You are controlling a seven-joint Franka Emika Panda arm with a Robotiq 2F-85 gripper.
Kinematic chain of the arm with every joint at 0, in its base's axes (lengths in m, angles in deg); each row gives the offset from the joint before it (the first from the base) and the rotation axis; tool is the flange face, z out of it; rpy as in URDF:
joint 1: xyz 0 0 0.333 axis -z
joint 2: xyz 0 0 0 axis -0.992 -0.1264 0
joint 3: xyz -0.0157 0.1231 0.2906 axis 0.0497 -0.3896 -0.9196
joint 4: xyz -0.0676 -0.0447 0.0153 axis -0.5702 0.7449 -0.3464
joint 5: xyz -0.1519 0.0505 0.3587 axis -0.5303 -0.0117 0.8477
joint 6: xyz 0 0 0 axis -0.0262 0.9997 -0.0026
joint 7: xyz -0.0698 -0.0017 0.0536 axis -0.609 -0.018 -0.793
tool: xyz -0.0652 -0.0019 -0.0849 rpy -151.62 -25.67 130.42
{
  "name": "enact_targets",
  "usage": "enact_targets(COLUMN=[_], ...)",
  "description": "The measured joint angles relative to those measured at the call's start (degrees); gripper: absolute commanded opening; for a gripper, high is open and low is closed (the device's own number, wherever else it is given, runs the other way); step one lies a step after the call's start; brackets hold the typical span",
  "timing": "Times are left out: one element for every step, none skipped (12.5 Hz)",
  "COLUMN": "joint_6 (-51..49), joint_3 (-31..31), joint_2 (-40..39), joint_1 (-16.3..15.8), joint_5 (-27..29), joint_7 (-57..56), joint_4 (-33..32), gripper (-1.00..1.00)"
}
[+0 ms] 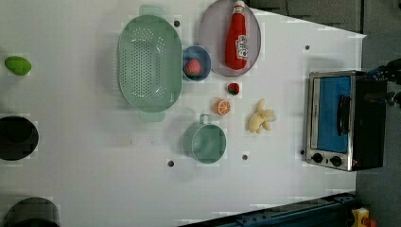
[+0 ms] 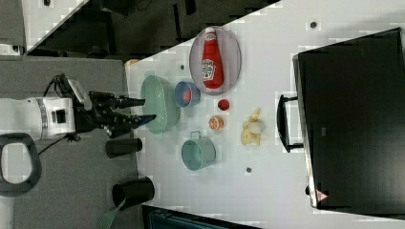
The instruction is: Pick banana from table and place on oven.
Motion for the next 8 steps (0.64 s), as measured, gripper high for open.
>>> enact_targets(joint_6=[-5.12,-9.60,-10.39,-9.73,-9.30,-8.82,-8.34,-8.47], joint_3=[0.24,0.23,0.30,1.06,1.39,0.95,0.74,1.09], joint_2=[5.50,12.25,18.27,23.36,27.16,29.63,30.63,30.10], joint_1=[0.03,0.56,0.95,0.72,1.25,2.20,2.44,1.99], joint_5=[0.77,1.09,0.30,-0.70,-0.26,-0.36,-1.12,-0.91], joint_7=[0.50,0.81,1.02,1.03,1.03,1.10,1.14,1.14], joint_4=[-6.21,-11.75,-15.11,-16.79,-16.90,-16.45,-15.33,-13.76], gripper=[0.59,0.80,1.00,1.00,1.00,1.00,1.00,1.00])
